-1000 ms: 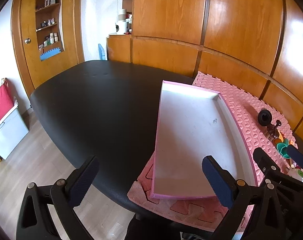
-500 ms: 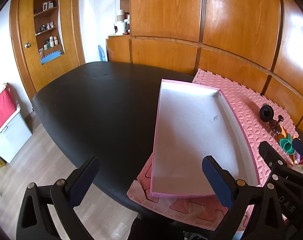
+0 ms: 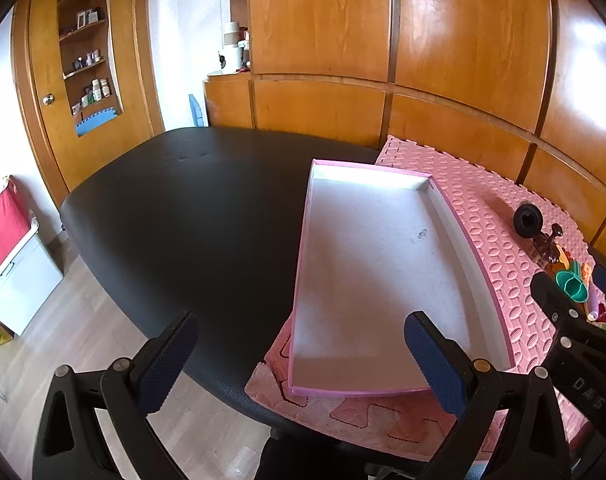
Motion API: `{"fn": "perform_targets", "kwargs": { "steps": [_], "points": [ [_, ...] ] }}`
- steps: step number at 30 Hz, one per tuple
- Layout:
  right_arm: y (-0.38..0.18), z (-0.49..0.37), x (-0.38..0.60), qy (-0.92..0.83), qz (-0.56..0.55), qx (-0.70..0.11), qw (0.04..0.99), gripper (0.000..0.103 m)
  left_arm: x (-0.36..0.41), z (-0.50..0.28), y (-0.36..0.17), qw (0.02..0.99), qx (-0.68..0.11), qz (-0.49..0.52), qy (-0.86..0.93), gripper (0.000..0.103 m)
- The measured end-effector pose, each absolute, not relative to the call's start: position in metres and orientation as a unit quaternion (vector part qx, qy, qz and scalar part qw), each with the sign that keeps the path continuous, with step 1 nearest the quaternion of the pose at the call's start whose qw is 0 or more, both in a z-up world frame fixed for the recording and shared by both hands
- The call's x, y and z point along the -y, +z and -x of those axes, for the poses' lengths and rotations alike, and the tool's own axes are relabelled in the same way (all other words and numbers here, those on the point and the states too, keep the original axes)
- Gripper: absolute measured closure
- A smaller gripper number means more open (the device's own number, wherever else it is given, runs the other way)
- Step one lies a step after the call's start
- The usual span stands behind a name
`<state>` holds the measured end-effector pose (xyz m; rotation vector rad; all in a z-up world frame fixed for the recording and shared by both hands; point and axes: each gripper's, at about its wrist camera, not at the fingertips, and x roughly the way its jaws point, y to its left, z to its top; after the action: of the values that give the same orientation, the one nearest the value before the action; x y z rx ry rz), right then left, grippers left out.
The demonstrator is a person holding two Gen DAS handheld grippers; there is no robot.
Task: Organize rigid objects
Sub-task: 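Reach the left gripper to the black canister and grasp it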
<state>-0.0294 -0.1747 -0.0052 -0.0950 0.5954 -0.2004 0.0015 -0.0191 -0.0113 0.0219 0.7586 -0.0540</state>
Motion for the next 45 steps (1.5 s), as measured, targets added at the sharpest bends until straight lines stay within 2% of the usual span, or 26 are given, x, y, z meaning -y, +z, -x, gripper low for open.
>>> {"fn": "perform_targets", "kwargs": {
  "steps": [10, 20, 29, 38, 45],
  "points": [
    [-0.004, 0.028, 0.21, -0.112, 0.033, -0.304, 0.945, 0.008, 0.044, -0.008, -0.009, 0.924, -0.372, -0.033, -0.082, 0.0],
    [0.016, 0.029, 0.339, -0.169, -0.049, -0.328, 0.928, 0.008, 0.088, -0.05, 0.017, 0.902, -0.392, -0.006, -0.182, 0.0],
    [0.02, 0.022, 0.444, -0.187, -0.115, -0.346, 0.912, 0.008, 0.167, -0.1, 0.023, 0.871, -0.416, -0.022, -0.261, 0.0],
    [-0.011, 0.025, 0.484, -0.154, -0.173, -0.34, 0.912, 0.008, 0.241, -0.152, 0.01, 0.851, -0.443, -0.043, -0.278, 0.0],
    [-0.008, 0.03, 0.5, -0.136, -0.224, -0.319, 0.911, 0.008, 0.303, -0.183, 0.001, 0.845, -0.442, -0.068, -0.292, 0.0]
  ]
}}
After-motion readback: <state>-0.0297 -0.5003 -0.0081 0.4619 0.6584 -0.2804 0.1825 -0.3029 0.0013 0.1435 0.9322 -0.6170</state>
